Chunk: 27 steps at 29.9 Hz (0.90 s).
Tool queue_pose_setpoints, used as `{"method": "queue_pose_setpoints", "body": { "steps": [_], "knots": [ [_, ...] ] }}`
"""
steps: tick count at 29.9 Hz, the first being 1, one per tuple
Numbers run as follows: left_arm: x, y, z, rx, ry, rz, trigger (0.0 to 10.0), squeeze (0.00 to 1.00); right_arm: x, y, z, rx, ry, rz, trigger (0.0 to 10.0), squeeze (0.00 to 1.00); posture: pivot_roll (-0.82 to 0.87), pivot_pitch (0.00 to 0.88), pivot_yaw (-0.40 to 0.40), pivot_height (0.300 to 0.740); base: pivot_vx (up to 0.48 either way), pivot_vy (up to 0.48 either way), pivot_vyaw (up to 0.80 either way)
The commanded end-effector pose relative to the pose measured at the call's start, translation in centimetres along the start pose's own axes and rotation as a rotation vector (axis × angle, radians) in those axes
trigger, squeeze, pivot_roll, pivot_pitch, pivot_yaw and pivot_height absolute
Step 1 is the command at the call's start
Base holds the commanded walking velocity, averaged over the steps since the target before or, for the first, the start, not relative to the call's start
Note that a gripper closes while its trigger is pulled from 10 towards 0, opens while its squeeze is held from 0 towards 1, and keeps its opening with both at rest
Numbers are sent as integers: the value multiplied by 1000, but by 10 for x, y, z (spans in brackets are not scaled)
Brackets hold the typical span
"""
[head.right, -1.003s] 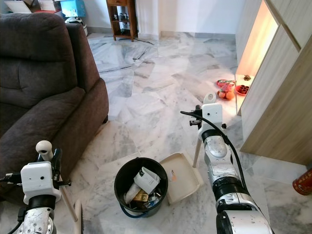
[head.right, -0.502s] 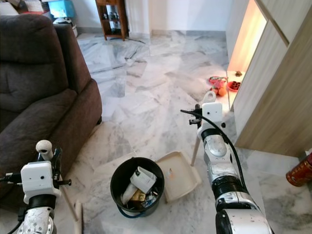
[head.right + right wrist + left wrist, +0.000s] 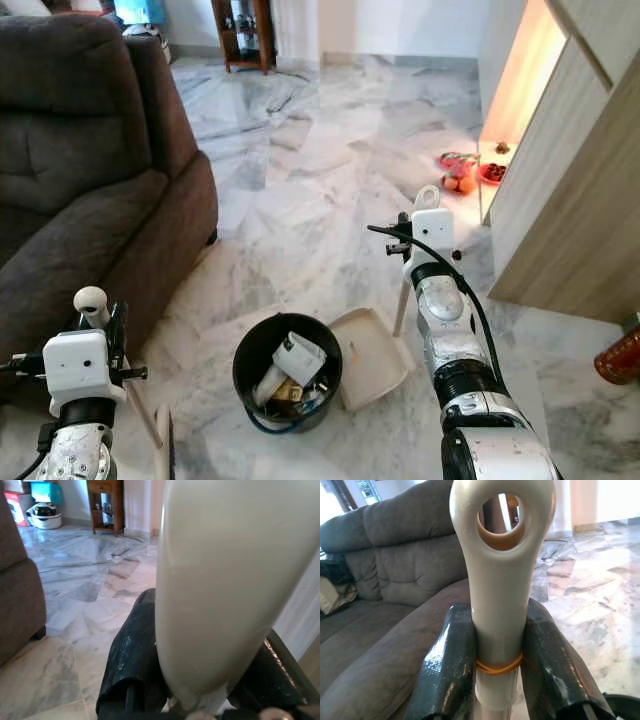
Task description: Sweep floor
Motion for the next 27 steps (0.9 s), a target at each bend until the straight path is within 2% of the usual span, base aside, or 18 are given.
{"method": "queue_pose_setpoints", "body": {
  "steps": [1, 22, 27],
  "knots": [
    [3, 8, 1, -39, 7, 13, 10000, 0, 4, 12, 4, -42, 6, 13, 10000, 0, -128, 42, 79, 740, -300, 0, 0],
    [2, 7, 2, -40, 3, 11, 10000, 0, 11, 16, 3, -64, 26, 39, 10000, 0, -134, 34, 81, 740, -300, 0, 0],
    [2, 5, 3, -38, 2, 13, 10000, 0, 17, 16, -2, -100, 59, 52, 10000, 0, -141, 35, 85, 740, -282, 0, 0]
  ]
}}
Point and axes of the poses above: a point about 5 cm out from each wrist's last joint towards the gripper, its own z axis pointing out of the wrist towards the gripper, its own y axis along the axis of the wrist's last joint, x = y × z, the point moved 6 cm from there along z, pointing out of the wrist towards the gripper, and after that the axes turned 9 degrees about -z, right-handed, at the moved point
